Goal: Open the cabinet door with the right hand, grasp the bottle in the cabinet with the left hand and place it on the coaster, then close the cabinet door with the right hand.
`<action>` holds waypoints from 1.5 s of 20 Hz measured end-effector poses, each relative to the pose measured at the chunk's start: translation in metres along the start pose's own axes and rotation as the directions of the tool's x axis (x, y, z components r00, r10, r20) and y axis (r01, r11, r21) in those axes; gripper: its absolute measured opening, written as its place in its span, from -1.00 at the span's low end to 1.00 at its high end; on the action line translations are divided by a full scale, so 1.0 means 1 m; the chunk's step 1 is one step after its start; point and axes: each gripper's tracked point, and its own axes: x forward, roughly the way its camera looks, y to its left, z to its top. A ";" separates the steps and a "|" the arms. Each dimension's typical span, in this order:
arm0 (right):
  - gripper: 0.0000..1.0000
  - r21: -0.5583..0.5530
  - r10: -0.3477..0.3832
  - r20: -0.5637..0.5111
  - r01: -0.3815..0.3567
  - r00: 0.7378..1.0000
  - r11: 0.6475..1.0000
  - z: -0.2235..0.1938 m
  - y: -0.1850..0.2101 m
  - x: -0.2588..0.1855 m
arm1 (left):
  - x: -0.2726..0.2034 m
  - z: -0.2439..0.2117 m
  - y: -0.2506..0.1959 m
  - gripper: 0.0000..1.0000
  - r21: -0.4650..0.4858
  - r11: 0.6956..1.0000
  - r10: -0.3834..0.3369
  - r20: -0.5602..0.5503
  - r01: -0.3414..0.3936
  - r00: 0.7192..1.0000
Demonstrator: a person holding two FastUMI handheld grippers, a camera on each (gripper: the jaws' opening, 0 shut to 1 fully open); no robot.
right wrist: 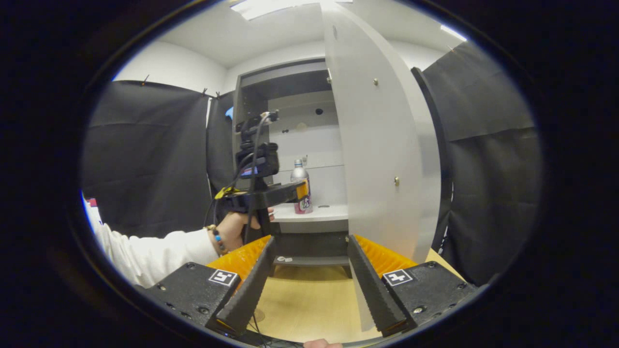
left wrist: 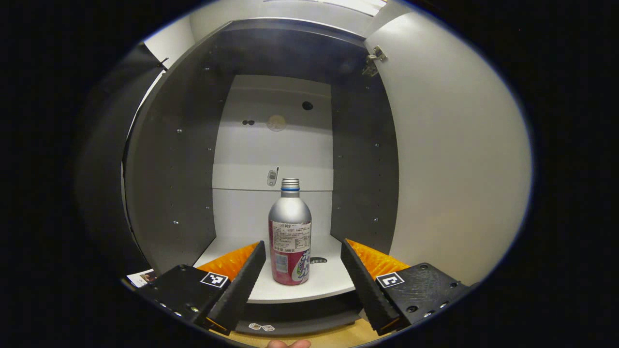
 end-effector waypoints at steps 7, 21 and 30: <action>0.89 0.011 0.010 -0.023 -0.010 1.000 1.000 -0.007 0.002 0.007 | 0.047 -0.015 0.013 0.91 0.008 0.997 0.077 -0.010 -0.077 0.997; 0.89 0.007 0.029 -0.023 -0.029 0.999 1.000 -0.008 0.004 0.007 | 0.085 -0.038 0.025 0.91 0.012 0.992 0.123 -0.046 -0.123 0.991; 0.89 0.022 0.046 -0.018 -0.046 0.999 0.999 -0.007 0.005 0.007 | 0.087 -0.035 0.030 0.56 0.007 0.990 0.139 -0.054 -0.139 0.989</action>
